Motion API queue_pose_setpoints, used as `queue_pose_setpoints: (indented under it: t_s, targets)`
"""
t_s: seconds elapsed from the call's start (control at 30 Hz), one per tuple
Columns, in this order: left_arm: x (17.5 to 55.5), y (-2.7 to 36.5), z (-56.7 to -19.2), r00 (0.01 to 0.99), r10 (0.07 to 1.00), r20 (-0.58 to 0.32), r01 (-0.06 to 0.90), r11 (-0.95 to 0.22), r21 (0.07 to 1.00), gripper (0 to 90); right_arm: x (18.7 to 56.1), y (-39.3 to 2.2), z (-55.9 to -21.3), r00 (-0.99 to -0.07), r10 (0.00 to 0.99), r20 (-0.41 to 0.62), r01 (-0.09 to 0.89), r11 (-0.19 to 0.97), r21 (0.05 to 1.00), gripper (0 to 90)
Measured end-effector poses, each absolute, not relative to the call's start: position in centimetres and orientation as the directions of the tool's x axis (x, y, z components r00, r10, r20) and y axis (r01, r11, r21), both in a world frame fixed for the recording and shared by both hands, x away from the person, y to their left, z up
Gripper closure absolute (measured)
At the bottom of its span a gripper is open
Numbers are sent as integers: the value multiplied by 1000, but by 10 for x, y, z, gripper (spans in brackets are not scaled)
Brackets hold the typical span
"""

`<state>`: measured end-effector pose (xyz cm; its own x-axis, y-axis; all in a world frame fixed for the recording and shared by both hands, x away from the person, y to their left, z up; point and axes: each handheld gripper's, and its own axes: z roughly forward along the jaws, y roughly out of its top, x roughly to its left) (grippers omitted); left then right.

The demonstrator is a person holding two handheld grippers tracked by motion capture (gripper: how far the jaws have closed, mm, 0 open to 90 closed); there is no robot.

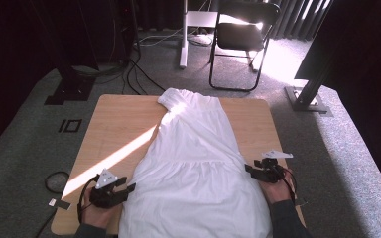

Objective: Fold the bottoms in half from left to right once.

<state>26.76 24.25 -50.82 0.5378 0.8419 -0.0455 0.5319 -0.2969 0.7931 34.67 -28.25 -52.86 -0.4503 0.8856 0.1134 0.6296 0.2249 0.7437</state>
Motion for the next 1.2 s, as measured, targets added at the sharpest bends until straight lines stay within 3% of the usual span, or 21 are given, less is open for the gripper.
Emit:
queue_pose_setpoints:
  t_s: [0.2, 0.47, 0.53, 0.6, 0.67, 0.73, 0.83, 1.2]
  targets:
    - [328, 213, -498, 548, 837, -1, 504, -328, 799, 501, 388, -232, -513, -553, 833, 26, 562, 350, 750, 400]
    - [401, 158, -528, 554, 831, 53, 567, -423, 707, 488, 445, -166, -526, -585, 807, -82, 541, 463, 702, 371]
    - [408, 151, -538, 544, 835, 81, 587, -448, 674, 500, 455, -159, -535, -573, 809, -131, 553, 499, 667, 445]
    - [408, 152, -542, 554, 831, 61, 590, -443, 675, 611, 463, -163, -538, -533, 829, -170, 564, 498, 659, 627]
    - [407, 153, -541, 545, 835, 79, 588, -448, 674, 770, 471, -182, -533, -457, 880, -131, 596, 412, 689, 746]
    - [407, 154, -540, 547, 833, 80, 588, -451, 671, 808, 477, -201, -530, -382, 919, -100, 626, 337, 703, 803]
    - [407, 156, -540, 546, 835, 64, 595, -441, 672, 833, 485, -226, -534, -347, 938, 4, 677, 247, 693, 827]
    - [386, 170, -545, 548, 835, 47, 582, -421, 696, 843, 467, -230, -549, -386, 922, 29, 668, 258, 698, 824]
